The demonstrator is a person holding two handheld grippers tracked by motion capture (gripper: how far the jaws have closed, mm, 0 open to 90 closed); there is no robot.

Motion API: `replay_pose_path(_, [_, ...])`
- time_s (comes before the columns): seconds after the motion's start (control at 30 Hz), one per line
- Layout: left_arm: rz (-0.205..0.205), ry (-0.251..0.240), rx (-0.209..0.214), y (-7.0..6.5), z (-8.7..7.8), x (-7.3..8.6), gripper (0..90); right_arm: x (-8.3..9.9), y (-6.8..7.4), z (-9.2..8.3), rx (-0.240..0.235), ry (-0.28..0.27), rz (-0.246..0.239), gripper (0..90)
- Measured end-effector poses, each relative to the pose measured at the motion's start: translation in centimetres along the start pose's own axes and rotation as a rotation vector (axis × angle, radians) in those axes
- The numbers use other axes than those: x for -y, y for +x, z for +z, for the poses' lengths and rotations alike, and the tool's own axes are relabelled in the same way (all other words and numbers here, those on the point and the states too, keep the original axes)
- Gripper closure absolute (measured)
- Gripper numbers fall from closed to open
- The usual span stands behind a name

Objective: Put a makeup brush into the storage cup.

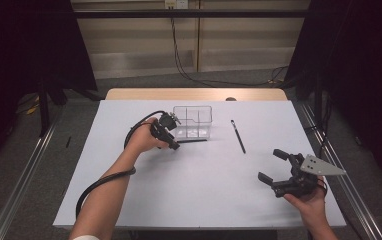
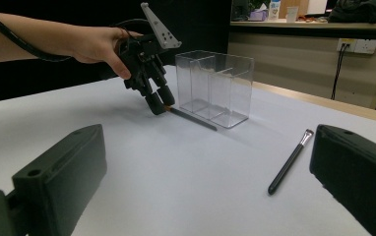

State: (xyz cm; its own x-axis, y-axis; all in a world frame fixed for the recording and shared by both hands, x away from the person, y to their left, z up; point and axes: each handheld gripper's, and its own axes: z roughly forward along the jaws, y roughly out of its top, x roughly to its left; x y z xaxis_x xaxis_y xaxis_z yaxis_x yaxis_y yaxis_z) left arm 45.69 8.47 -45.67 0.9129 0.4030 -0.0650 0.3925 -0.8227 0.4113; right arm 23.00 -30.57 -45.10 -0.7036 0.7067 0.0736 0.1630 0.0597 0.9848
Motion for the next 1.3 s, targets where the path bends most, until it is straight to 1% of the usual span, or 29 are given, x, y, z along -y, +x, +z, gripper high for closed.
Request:
replay_pose_path(0.03, [0.011, 0.01, 0.003, 0.0, 0.0, -0.1, 56.3, 0.0, 0.0, 0.0, 0.0, 0.0, 0.001, 0.3])
replay_pose_path(0.07, [0.01, 0.011, -0.002, -0.1, 0.0, -0.1, 58.1, 0.0, 0.0, 0.0, 0.0, 0.001, 0.001, 0.3])
replay_pose_path(0.13, [0.034, 0.025, 0.001, -0.3, -0.1, -0.2, 60.8, 0.0, 0.0, 0.0, -0.001, 0.001, 0.001, 0.3])
replay_pose_path(0.17, [0.038, 0.027, 0.0, -0.4, 0.0, -0.2, 61.8, 0.0, 0.0, 0.0, 0.0, 0.002, 0.001, 0.2])
replay_pose_path(0.27, [0.056, 0.054, 0.022, -0.6, -0.1, -0.4, 69.4, 0.0, 0.0, 0.1, -0.001, 0.002, 0.001, 0.3])
replay_pose_path(0.33, [0.075, 0.072, 0.03, -0.8, -0.1, -0.5, 74.5, 0.0, 0.0, 0.0, 0.0, 0.002, 0.001, 0.3])
replay_pose_path(0.37, [0.073, 0.078, 0.031, -0.9, -0.1, -0.6, 77.4, 0.0, 0.0, 0.0, 0.0, 0.003, 0.001, 0.3])
replay_pose_path(0.43, [0.091, 0.089, 0.035, -1.1, 0.0, -0.7, 81.3, 0.0, 0.0, 0.0, 0.0, 0.003, 0.0, 0.3])
replay_pose_path(0.47, [0.095, 0.101, 0.04, -1.1, -0.1, -0.8, 81.9, 0.0, 0.0, 0.1, 0.0, 0.004, 0.001, 0.3])
replay_pose_path(0.5, [0.098, 0.103, 0.035, -1.1, 0.0, -0.9, 81.8, 0.0, 0.0, 0.1, -0.001, 0.005, 0.002, 0.2])
replay_pose_path(0.53, [0.107, 0.113, 0.04, -1.1, -0.1, -1.0, 81.8, 0.0, 0.0, 0.1, -0.002, 0.006, 0.001, 0.3])
replay_pose_path(0.67, [0.108, 0.106, 0.021, -1.3, 0.1, -0.9, 81.8, 0.0, 0.1, 0.1, -0.004, 0.007, -0.003, 0.3])
replay_pose_path(0.7, [0.13, 0.115, 0.03, -1.3, 0.0, -1.0, 82.0, 0.0, 0.1, 0.1, -0.005, 0.007, -0.004, 0.3])
replay_pose_path(0.73, [0.14, 0.114, 0.013, -1.5, 0.0, -0.9, 83.7, 0.1, 0.0, 0.1, -0.006, 0.007, -0.003, 0.3])
replay_pose_path(0.77, [0.16, 0.121, 0.011, -1.6, -0.1, -1.0, 83.9, 0.1, 0.0, 0.1, -0.005, 0.01, -0.002, 0.3])
replay_pose_path(0.83, [0.157, 0.12, 0.003, -1.8, 0.0, -1.0, 84.2, 0.0, 0.0, 0.1, -0.006, 0.009, -0.001, 0.3])
replay_pose_path(0.87, [0.16, 0.119, -0.009, -2.0, 0.0, -1.0, 84.2, 0.0, 0.0, 0.0, -0.004, 0.009, -0.001, 0.3])
replay_pose_path(0.9, [0.166, 0.123, -0.007, -2.0, 0.0, -1.1, 84.2, 0.0, 0.0, 0.0, -0.004, 0.009, -0.002, 0.2])
replay_pose_path(0.93, [0.178, 0.135, 0.006, -2.1, -0.1, -1.1, 84.3, 0.0, 0.0, 0.0, -0.004, 0.01, -0.001, 0.2])
replay_pose_path(0.97, [0.176, 0.13, 0.01, -2.3, -0.1, -1.0, 84.3, 0.0, 0.0, 0.0, -0.004, 0.012, 0.001, 0.3])
replay_pose_path(1.0, [0.187, 0.135, 0.018, -2.4, -0.2, -1.0, 84.3, 0.0, 0.0, 0.0, -0.005, 0.013, 0.002, 0.3])
replay_pose_path(1.03, [0.188, 0.135, 0.024, -2.6, -0.2, -1.0, 84.3, 0.1, 0.0, 0.0, -0.006, 0.016, 0.004, 0.2])
replay_pose_path(1.07, [0.189, 0.126, 0.035, -2.8, -0.2, -0.9, 84.3, 0.1, 0.0, 0.1, -0.006, 0.017, 0.001, 0.2])
replay_pose_path(1.1, [0.189, 0.117, 0.028, -2.9, -0.3, -0.9, 84.3, 0.1, -0.1, 0.1, -0.008, 0.018, 0.004, 0.2])
replay_pose_path(1.17, [0.199, 0.115, 0.047, -3.2, -0.5, -0.8, 84.3, 0.1, -0.1, 0.1, -0.007, 0.02, 0.004, 0.2])
replay_pose_path(1.2, [0.193, 0.11, 0.055, -3.3, -0.6, -0.8, 84.3, 0.1, -0.1, 0.1, -0.008, 0.021, 0.003, 0.2])
replay_pose_path(1.23, [0.189, 0.101, 0.043, -3.5, -0.7, -0.8, 84.3, 0.1, -0.1, 0.1, -0.009, 0.021, 0.003, 0.2])
replay_pose_path(1.27, [0.191, 0.107, 0.057, -3.6, -0.9, -0.8, 84.3, 0.1, 0.0, 0.1, -0.009, 0.023, 0.003, 0.2])
replay_pose_path(1.3, [0.191, 0.105, 0.061, -3.7, -1.1, -0.8, 84.4, 0.1, 0.0, 0.1, -0.009, 0.023, 0.002, 0.1])
